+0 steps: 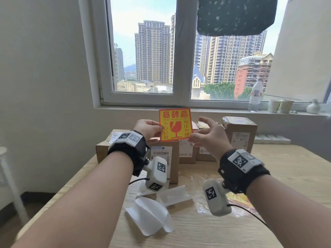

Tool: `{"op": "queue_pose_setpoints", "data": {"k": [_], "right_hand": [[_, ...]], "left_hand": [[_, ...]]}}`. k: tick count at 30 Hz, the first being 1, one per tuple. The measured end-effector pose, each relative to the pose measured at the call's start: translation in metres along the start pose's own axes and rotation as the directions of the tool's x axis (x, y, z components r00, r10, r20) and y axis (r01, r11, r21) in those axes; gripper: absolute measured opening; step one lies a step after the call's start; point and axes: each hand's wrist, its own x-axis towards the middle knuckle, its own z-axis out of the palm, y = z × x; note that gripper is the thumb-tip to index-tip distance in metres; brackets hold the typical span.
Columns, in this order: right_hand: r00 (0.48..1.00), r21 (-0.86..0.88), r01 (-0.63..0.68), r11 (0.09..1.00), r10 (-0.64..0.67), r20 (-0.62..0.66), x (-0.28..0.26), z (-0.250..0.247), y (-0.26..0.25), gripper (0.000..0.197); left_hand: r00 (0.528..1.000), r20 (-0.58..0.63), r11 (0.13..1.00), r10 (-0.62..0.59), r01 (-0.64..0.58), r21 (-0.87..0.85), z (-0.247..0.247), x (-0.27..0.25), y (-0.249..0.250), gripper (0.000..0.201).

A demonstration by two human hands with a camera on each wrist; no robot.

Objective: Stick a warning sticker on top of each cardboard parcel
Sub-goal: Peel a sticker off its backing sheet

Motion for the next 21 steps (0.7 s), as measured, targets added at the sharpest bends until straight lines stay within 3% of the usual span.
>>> {"op": "queue_pose_setpoints", "data": {"k": [6, 9, 15, 18, 21], "right_hand": [[0.996, -0.014, -0.087, 0.996, 0.087, -0.026, 0.033, 0.014, -0.009, 0.002], [0.988, -0.008, -0.152, 0.988, 0.152, -0.038, 0.052, 0.028, -0.010, 0.011], [0.970, -0.025, -0.236, 0.971, 0.234, -0.068, 0.081, 0.050, -0.002, 0.008], [0.956, -0.001, -0.273, 0.962, 0.271, -0.111, 0.092, 0.055, 0.003, 0.012], [0.968, -0.138, -0.235, 0.962, 0.219, -0.120, 0.100, 0.059, 0.010, 0.018]], "left_hand": [[1.000, 0.015, 1.000, 0.016, -0.016, 0.016, -0.014, 0.015, 0.012, 0.020], [0.999, -0.013, 0.998, 0.032, -0.031, 0.047, -0.017, 0.026, 0.012, 0.022], [0.997, -0.080, 0.998, 0.014, -0.009, 0.066, -0.025, 0.051, 0.008, 0.018], [0.994, -0.104, 0.999, -0.021, 0.025, 0.040, -0.027, 0.061, 0.004, 0.030], [0.991, -0.136, 0.994, -0.017, 0.031, 0.105, -0.029, 0.070, -0.004, 0.026]]}}
